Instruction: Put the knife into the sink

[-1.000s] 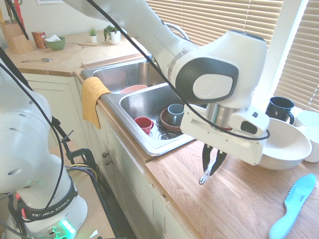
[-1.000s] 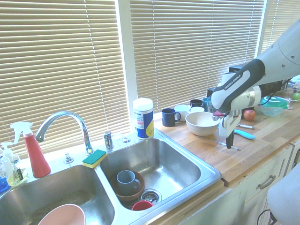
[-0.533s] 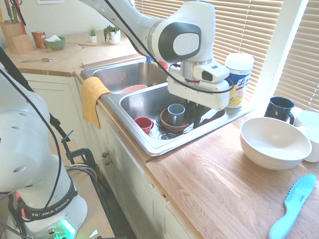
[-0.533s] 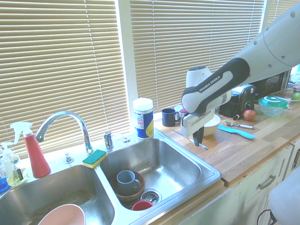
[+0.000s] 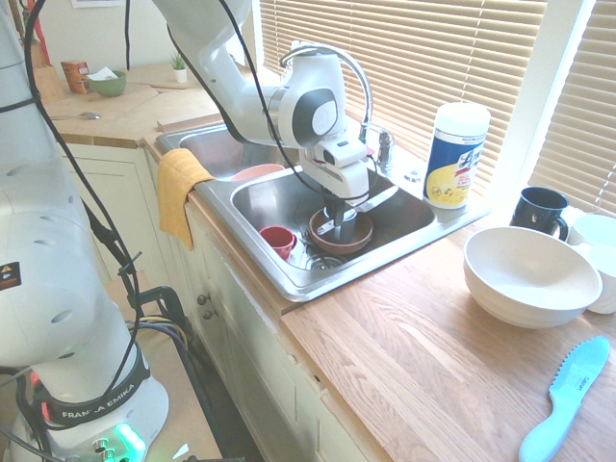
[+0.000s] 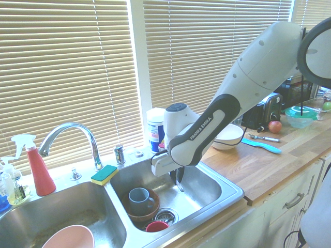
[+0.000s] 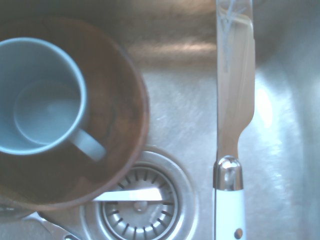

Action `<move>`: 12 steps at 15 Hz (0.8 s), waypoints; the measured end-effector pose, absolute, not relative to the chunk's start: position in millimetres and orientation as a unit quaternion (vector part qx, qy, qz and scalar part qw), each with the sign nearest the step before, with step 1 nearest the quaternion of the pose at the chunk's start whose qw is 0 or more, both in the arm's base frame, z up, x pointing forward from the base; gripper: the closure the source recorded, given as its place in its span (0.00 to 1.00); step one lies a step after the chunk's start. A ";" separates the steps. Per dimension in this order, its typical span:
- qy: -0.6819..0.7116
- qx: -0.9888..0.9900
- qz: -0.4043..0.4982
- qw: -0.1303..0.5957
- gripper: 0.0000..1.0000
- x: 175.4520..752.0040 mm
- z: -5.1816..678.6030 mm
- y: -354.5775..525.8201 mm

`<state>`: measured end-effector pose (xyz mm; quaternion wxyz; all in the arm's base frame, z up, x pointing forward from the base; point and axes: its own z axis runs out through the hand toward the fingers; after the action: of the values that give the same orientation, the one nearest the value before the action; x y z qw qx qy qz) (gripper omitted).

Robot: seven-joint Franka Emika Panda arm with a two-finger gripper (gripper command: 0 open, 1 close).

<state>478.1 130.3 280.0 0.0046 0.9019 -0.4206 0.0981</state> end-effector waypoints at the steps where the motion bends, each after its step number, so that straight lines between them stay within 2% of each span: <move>1: -0.423 0.901 0.097 0.006 1.00 477.7 265.1 133.2; 12: -0.440 0.896 0.061 0.006 1.00 499.0 134.4 143.2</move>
<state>499.0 143.2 134.4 0.0056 0.8958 -0.4402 0.0609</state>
